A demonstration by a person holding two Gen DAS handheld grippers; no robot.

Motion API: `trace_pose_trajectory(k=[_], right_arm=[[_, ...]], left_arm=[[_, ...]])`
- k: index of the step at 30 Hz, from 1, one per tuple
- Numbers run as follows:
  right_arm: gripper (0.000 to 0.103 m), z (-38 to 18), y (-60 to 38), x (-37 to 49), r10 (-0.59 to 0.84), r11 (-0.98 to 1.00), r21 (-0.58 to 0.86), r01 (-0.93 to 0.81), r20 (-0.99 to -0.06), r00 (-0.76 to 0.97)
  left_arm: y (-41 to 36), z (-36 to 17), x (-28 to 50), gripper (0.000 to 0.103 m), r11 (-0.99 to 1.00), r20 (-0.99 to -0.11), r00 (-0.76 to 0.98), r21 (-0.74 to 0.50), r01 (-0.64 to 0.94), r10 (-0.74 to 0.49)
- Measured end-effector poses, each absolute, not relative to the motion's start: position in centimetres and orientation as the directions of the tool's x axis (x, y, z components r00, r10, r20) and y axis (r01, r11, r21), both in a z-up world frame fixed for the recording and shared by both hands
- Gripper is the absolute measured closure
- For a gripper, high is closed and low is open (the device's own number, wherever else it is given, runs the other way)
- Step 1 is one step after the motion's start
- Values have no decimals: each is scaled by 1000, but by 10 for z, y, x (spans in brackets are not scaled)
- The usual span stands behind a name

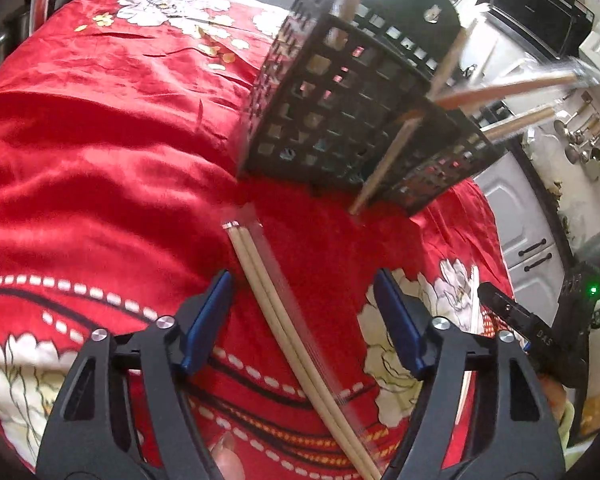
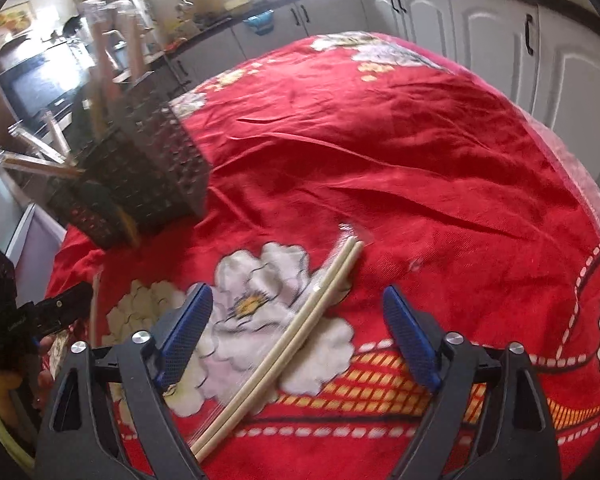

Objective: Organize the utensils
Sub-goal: 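Close the left tool on a wrapped chopstick while the right tool grasps another, then lift the chopsticks with the left tool over the caddy while the right tool carries its own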

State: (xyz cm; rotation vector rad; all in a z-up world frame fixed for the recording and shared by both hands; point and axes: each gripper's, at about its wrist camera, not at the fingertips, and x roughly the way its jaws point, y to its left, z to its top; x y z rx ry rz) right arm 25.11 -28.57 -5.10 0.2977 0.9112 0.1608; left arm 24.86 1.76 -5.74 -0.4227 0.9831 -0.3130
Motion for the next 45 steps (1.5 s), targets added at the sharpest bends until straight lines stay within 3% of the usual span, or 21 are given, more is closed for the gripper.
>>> trace_pose_trajectory(k=[4, 7, 14, 23, 29, 37, 45], right_arm=[[34, -52, -285, 262, 250, 952, 306, -7, -764, 594], [51, -53, -282, 270, 246, 956, 293, -14, -773, 584], [83, -55, -277, 286, 261, 956, 292, -37, -782, 566], [89, -47, -259, 296, 375, 917, 385, -103, -744, 553], [90, -26, -235, 285, 448, 891, 399, -218, -688, 571], [91, 7, -212, 266, 510, 860, 378, -342, -631, 585], [92, 36, -194, 245, 553, 833, 357, -424, -579, 600]], left_arm=[[16, -57, 259, 41, 885, -745, 513, -462, 65, -426], [13, -55, 266, 41, 895, -755, 511, -439, 72, -411], [13, -54, 280, 56, 917, -776, 514, -396, 57, -367], [22, -54, 290, 85, 946, -805, 511, -318, 58, -302], [37, -54, 290, 97, 912, -781, 500, -408, 48, -375], [42, -27, 268, 99, 882, -719, 541, -462, 96, -436], [43, 32, 231, 100, 880, -625, 639, -435, 193, -449]])
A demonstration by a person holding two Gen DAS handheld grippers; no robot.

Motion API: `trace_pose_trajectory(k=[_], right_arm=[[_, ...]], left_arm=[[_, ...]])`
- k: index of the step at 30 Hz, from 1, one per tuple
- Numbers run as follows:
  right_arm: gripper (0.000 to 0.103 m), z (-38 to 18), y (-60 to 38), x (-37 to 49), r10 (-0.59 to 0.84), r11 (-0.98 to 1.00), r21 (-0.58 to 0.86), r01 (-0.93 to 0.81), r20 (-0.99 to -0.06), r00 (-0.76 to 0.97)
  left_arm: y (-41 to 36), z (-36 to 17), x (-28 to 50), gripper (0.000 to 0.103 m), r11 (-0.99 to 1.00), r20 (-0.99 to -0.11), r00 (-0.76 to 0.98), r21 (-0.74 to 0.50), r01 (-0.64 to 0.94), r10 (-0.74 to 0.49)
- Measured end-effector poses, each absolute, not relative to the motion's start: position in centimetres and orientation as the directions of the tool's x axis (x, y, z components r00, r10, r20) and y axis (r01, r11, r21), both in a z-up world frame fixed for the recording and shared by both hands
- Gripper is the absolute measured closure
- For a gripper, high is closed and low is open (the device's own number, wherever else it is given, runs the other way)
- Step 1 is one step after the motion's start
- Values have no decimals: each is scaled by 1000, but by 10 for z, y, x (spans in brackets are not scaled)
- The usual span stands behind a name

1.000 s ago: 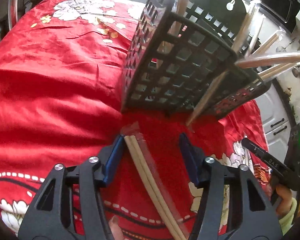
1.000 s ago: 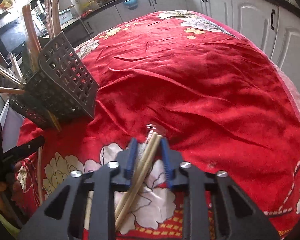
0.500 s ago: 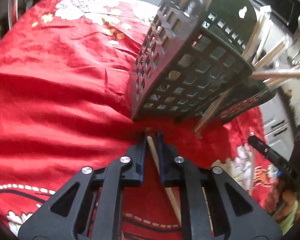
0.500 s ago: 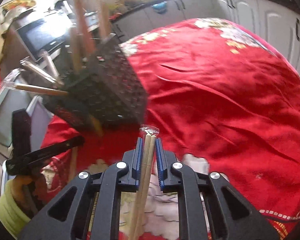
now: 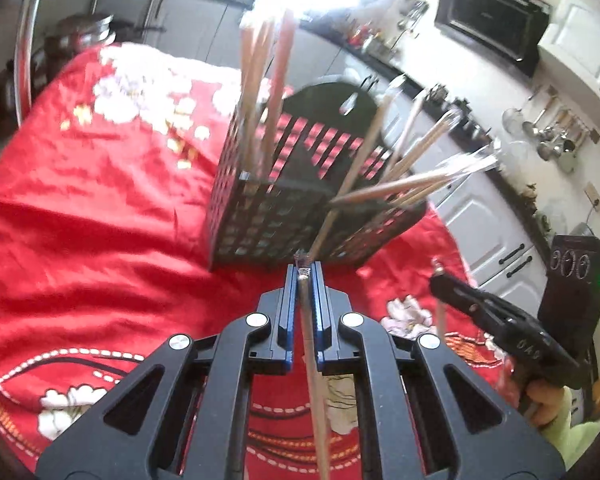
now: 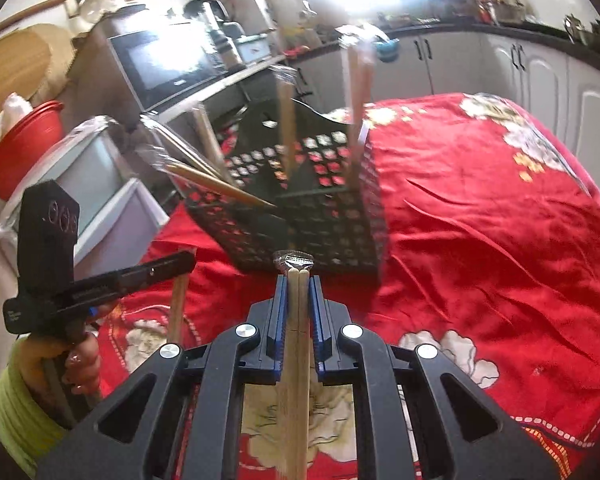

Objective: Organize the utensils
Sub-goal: 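Lift the chopsticks with the left tool over the caddy while the right tool carries its own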

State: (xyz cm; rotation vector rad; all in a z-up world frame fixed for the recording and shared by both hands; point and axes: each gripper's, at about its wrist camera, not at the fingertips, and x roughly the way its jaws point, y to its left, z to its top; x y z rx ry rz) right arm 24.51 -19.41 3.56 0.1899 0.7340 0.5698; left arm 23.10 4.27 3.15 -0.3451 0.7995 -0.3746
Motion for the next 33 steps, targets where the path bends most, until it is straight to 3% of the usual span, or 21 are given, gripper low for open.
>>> trace_pose_trajectory(k=[16, 33], right_arm=[[92, 89, -172, 206, 576, 816, 272, -511, -458, 677], [92, 138, -189, 198, 504, 863, 189, -468, -274, 819]], left_arm=[[42, 94, 199, 100, 879, -504, 740, -404, 254, -445], [28, 148, 185, 100, 882, -415, 789, -340, 327, -453]])
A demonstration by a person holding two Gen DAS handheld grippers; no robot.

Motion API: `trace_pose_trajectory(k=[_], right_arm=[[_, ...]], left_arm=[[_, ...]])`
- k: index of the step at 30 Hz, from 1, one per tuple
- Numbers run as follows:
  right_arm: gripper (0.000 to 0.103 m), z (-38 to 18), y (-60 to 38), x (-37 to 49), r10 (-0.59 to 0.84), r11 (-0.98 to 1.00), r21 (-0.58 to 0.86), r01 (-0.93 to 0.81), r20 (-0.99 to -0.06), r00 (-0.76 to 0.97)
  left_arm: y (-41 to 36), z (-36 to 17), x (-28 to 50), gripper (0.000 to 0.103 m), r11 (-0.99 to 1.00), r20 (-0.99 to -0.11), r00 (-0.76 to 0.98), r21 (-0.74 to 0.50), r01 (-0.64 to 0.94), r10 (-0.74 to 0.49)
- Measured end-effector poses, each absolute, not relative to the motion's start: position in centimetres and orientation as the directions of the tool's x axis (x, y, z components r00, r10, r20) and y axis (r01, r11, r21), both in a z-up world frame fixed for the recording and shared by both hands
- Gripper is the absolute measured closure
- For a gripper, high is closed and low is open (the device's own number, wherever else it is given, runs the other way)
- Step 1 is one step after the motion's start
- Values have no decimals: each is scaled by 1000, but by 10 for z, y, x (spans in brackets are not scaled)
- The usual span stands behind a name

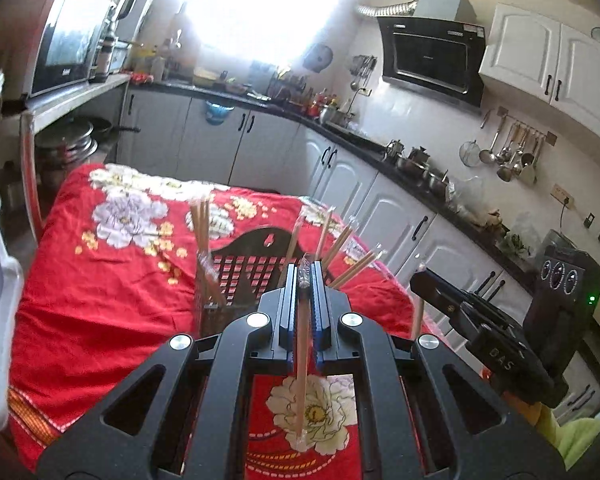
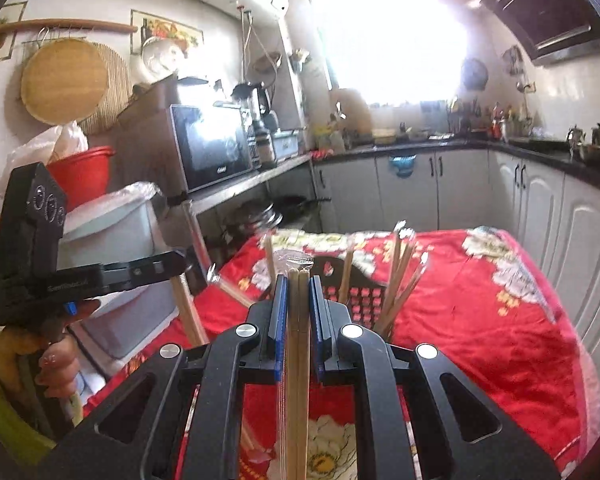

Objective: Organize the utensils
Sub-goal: 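Lift the chopsticks with the left tool over the caddy while the right tool carries its own, then lower the chopsticks into the caddy with the left tool while the right tool lowers its own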

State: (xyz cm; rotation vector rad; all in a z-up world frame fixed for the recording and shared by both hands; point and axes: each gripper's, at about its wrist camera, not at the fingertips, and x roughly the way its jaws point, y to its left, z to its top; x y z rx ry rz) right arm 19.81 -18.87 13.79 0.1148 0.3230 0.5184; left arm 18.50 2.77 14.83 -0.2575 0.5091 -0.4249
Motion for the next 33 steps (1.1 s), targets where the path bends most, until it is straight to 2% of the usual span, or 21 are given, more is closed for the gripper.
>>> trace_pose_trajectory(k=[25, 33], right_arm=[[92, 192, -196, 259, 416, 903, 142, -406, -50, 908], [92, 191, -184, 288, 375, 920, 105, -377, 37, 926]], left_arm=[[14, 244, 226, 100, 910, -244, 882, -209, 357, -403], [10, 257, 246, 100, 943, -213, 921, -138, 303, -327]])
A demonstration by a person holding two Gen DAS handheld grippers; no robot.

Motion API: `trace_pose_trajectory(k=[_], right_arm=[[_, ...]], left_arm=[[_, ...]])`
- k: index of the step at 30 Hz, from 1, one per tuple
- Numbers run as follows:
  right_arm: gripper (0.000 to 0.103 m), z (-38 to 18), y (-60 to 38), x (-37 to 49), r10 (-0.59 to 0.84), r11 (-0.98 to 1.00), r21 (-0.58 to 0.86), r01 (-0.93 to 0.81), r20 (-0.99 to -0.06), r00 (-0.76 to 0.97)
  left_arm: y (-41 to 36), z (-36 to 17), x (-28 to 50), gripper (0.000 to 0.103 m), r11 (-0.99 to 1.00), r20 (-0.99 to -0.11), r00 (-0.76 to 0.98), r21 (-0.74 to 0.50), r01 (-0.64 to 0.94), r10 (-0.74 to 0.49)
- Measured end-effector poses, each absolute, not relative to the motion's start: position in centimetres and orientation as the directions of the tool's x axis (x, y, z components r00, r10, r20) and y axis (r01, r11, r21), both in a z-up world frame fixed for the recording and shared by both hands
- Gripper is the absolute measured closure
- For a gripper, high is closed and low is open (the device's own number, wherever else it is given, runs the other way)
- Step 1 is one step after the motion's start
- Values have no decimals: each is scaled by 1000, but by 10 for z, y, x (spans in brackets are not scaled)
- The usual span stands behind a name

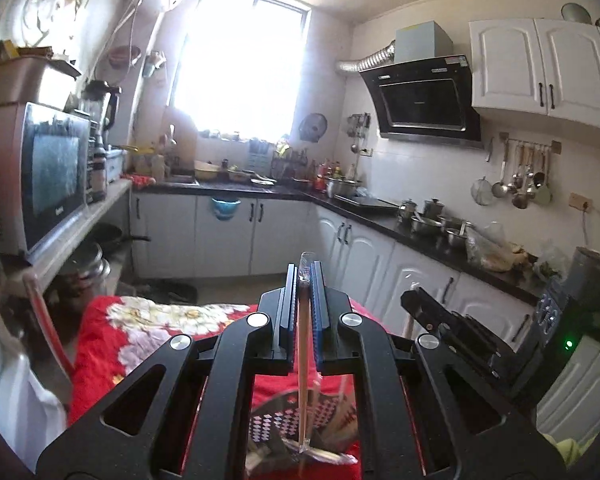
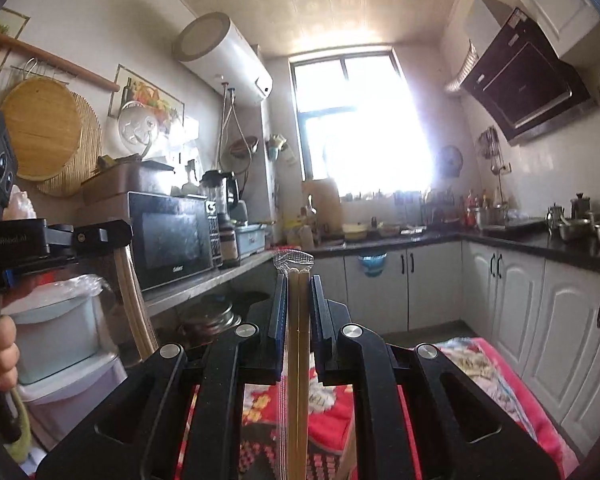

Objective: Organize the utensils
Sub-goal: 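Lower the chopsticks into the caddy with the left tool while the right tool lowers its own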

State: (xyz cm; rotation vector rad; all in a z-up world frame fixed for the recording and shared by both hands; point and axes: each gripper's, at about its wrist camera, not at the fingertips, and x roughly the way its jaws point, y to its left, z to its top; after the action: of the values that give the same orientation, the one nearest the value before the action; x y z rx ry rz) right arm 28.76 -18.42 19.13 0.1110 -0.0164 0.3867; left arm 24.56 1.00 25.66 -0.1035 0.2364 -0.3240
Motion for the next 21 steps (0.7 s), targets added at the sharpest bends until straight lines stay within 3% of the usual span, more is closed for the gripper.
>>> trace_pose_trajectory(k=[21], right_arm=[[92, 162, -168, 330, 310, 943, 103, -316, 69, 948]], left_arm=[[13, 205, 297, 100, 975, -264, 940, -114, 191, -215]])
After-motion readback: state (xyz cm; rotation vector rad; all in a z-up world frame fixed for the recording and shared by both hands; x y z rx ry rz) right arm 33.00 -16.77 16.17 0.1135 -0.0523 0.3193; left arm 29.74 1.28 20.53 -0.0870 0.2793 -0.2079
